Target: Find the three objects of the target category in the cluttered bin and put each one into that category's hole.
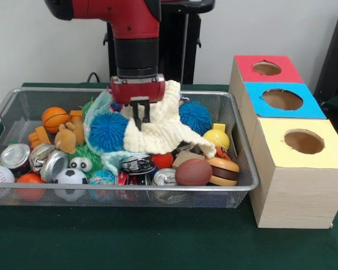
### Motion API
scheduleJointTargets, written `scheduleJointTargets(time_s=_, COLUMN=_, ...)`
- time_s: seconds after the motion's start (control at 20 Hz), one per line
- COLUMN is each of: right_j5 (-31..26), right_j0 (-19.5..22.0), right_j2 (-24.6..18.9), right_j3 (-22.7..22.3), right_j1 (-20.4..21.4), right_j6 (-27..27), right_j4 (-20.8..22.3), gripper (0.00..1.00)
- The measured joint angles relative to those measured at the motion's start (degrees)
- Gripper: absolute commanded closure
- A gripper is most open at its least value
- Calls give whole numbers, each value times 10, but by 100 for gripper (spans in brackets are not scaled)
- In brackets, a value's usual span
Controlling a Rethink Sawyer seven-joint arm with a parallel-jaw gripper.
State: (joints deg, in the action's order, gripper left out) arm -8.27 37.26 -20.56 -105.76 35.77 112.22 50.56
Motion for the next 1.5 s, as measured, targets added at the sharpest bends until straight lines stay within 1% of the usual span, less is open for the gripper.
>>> scheduleJointTargets(time_s=0.15, right_j5=-16, right_j0=44, right_j2=-27, right_j3=-6, right_j1=25, right_j6=-3, right_j4=0, gripper=100)
scheduleJointTargets(time_s=0.35, right_j5=-40, right_j0=89, right_j2=-54, right_j3=-7, right_j1=46, right_j6=-10, right_j4=0, gripper=100)
scheduleJointTargets(time_s=0.4, right_j5=-58, right_j0=118, right_j2=-71, right_j3=-7, right_j1=57, right_j6=-15, right_j4=0, gripper=100)
scheduleJointTargets(time_s=0.55, right_j5=-74, right_j0=144, right_j2=-86, right_j3=-7, right_j1=64, right_j6=-21, right_j4=0, gripper=100)
scheduleJointTargets(time_s=0.6, right_j5=-86, right_j0=162, right_j2=-97, right_j3=-7, right_j1=68, right_j6=-29, right_j4=0, gripper=100)
scheduleJointTargets(time_s=0.7, right_j5=-91, right_j0=171, right_j2=-103, right_j3=-7, right_j1=70, right_j6=-34, right_j4=0, gripper=100)
scheduleJointTargets(time_s=0.85, right_j5=-113, right_j0=201, right_j2=-126, right_j3=-7, right_j1=76, right_j6=-61, right_j4=0, gripper=100)
scheduleJointTargets(time_s=1.0, right_j5=-129, right_j0=220, right_j2=-143, right_j3=-7, right_j1=80, right_j6=-86, right_j4=0, gripper=100)
scheduleJointTargets(time_s=1.15, right_j5=-138, right_j0=228, right_j2=-154, right_j3=-7, right_j1=84, right_j6=-101, right_j4=0, gripper=100)
scheduleJointTargets(time_s=1.5, right_j5=-138, right_j0=228, right_j2=-171, right_j3=-7, right_j1=86, right_j6=-103, right_j4=0, gripper=100)
